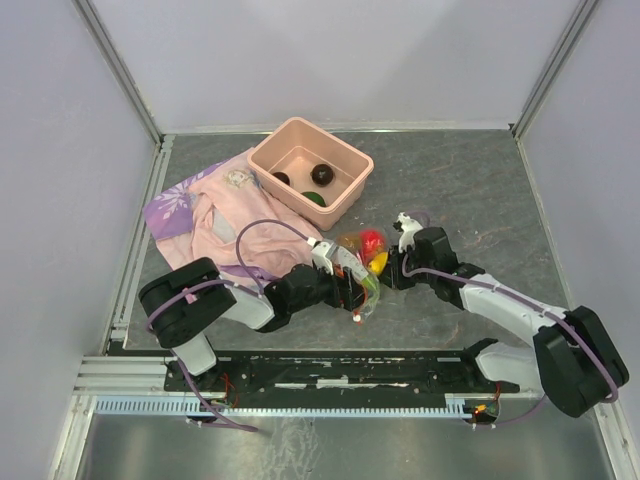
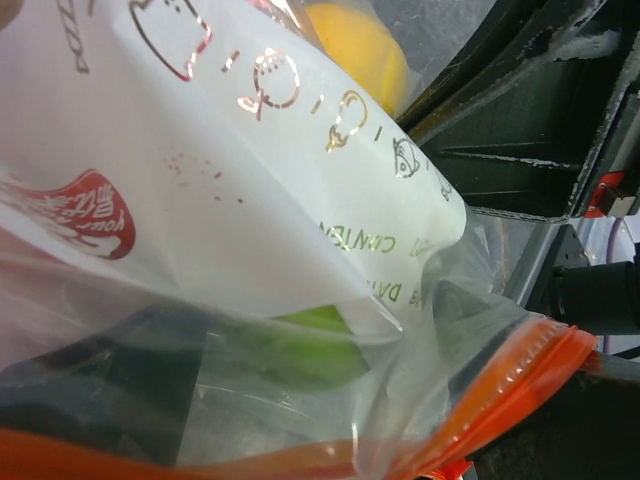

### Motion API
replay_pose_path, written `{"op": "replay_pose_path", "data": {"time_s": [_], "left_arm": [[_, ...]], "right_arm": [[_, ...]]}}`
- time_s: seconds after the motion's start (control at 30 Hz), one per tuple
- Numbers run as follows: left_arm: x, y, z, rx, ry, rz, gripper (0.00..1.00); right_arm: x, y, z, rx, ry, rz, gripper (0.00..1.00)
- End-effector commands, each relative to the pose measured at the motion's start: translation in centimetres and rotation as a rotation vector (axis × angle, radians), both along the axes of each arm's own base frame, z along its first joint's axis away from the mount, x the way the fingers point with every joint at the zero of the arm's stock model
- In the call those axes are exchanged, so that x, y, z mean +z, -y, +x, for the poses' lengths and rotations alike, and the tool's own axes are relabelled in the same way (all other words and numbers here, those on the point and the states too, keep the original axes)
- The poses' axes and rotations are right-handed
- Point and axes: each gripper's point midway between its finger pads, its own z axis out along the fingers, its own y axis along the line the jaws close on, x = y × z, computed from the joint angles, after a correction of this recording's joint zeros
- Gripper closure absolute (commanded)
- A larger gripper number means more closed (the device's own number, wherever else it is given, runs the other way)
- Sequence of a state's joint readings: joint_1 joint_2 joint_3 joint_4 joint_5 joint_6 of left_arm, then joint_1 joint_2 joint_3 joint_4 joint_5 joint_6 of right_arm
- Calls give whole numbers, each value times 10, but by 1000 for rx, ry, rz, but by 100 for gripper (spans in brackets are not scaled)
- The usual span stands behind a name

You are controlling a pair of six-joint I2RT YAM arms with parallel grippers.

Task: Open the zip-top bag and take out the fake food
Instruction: Pick up the fake fruit from the zipper food storage bag.

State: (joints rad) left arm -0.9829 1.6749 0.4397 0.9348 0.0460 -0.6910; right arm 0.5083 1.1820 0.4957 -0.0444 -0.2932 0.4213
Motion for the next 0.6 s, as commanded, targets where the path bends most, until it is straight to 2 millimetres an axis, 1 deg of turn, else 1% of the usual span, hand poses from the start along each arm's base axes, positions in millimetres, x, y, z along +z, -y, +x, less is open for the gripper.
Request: {"op": "replay_pose_path", "data": {"time_s": [0.0,0.2,0.33,0.47,0.57], "left_arm": [[19,13,10,21,8,-57,4],[16,14,7,9,-7,-65,4],[20,15,5,1,-6,-88,4],[22,14,3,-3,-9,-100,5],[24,10,1,2,-16,-107,8]], "right_arm": [[22,-28,6,101,60,87,77],[22,-46,0,154,59,111,77],[20,-54,-3,169,49,130,77],[17,-56,-4,165,38,140,76],[9,-49,-2,132,27,99,76]]}}
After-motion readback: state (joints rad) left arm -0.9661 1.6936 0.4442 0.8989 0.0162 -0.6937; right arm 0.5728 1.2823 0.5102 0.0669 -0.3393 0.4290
